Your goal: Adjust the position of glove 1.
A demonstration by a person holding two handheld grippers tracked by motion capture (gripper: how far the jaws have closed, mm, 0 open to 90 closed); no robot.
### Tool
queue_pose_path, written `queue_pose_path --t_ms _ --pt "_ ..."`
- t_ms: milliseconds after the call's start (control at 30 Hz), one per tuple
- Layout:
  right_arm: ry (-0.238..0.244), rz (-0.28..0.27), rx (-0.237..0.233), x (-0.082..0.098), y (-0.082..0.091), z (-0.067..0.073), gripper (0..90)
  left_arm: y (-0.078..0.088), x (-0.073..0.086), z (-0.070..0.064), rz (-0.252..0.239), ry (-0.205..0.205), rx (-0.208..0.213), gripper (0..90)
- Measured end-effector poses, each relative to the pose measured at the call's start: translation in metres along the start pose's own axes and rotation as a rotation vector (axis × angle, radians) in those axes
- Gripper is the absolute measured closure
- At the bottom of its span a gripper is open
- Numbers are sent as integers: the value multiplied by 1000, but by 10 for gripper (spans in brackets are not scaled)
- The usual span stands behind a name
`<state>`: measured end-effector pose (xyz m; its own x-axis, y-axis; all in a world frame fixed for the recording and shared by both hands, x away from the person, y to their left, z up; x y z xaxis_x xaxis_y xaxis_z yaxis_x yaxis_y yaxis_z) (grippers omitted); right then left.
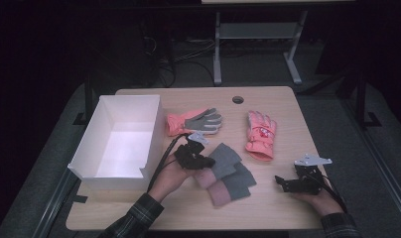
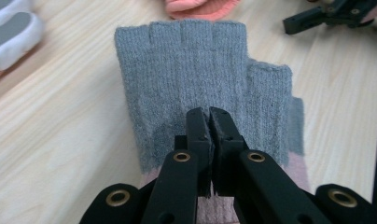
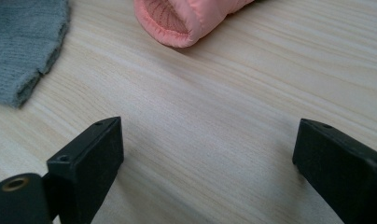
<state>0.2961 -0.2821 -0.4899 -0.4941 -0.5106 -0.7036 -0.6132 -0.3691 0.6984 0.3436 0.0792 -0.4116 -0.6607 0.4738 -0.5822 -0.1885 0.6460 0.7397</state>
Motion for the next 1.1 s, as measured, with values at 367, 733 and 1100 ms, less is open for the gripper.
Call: queue_pose_path --t_ms 367,733,1100 --pt "1 0 -2 0 0 0 80 -16 0 -24 31 -42 33 876" --pt "4 0 -4 0 0 0 79 -38 3 -40 85 -70 32 876" --pt "5 -1 -4 0 0 0 79 -54 11 -44 132 -94 5 872"
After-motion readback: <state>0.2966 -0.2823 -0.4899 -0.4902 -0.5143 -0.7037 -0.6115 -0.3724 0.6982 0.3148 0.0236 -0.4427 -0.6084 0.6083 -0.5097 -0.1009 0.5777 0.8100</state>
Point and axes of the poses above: each handheld gripper's, and its own axes: y roughly backward along the jaws, x roughly out of its underside, z roughly to its left, the point moved 1 cm from there along -y, roughly forward along the jaws, and after that the axes turned 13 degrees about y, right-handed, at the moved point
